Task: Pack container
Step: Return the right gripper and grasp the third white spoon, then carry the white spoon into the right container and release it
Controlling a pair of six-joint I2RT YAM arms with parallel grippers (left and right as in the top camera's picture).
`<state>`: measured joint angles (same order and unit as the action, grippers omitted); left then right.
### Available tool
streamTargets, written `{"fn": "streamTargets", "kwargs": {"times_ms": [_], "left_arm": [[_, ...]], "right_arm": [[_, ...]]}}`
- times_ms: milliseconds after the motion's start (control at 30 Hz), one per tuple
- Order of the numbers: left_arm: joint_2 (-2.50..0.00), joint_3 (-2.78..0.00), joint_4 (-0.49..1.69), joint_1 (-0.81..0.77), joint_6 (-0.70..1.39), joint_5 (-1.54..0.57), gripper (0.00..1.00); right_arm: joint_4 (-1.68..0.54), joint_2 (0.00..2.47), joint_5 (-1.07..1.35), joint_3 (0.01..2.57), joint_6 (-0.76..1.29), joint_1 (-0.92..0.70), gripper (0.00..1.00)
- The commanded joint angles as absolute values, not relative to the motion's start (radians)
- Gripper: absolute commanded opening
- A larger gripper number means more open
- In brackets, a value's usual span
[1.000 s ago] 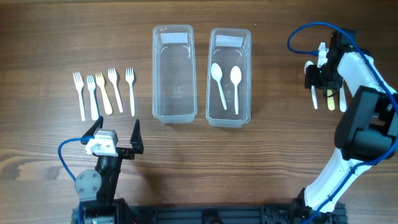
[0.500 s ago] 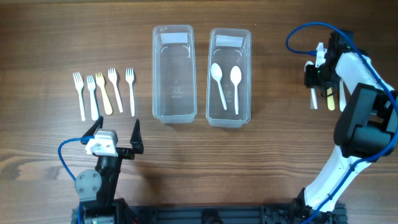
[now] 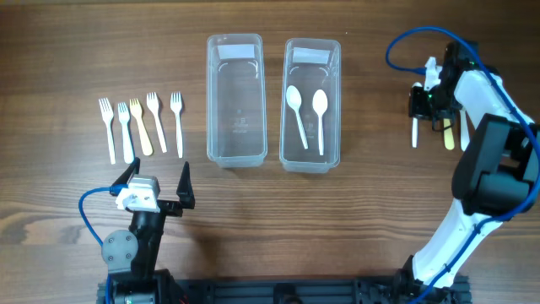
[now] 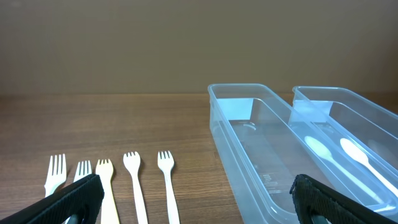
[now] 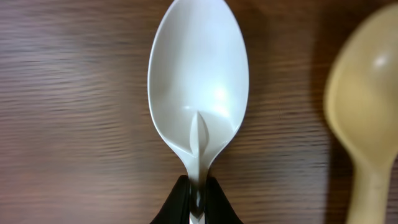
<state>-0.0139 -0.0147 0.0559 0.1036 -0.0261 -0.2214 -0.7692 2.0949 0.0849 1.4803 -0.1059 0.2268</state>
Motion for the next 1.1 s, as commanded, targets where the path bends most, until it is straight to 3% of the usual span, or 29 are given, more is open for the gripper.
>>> {"fn": "streamTargets", "kwargs": {"times_ms": [0,367,700,967,1033,1067], "left_arm": [[-0.007,-0.006,0.054,0.098,-0.049,-0.219,1.00],[-0.007,-0.006,0.054,0.098,-0.049,-0.219,1.00],[-0.007,-0.006,0.054,0.098,-0.049,-0.219,1.00],[-0.007,-0.006,0.054,0.098,-0.049,-0.219,1.00],[-0.007,-0.006,0.054,0.098,-0.049,-0.219,1.00],[-0.007,-0.006,0.054,0.098,-0.049,-0.219,1.00]], "right_arm": [[-0.768,1.910,0.132,1.493,-0.078,0.167,0.04],[-0.786,1.641,0.268,1.493,-0.012,-0.050,0.04],[-0.714,1.709,0.237,1.479,0.080,-0.271,0.04],[-0.677,1.799,0.226,1.479,0.108,-0.324,0.06],[-0.677,1.811,0.225,1.479,0.105,-0.324,0.45],[-0.677,1.811,0.225,1.479,0.105,-0.324,0.49]]}}
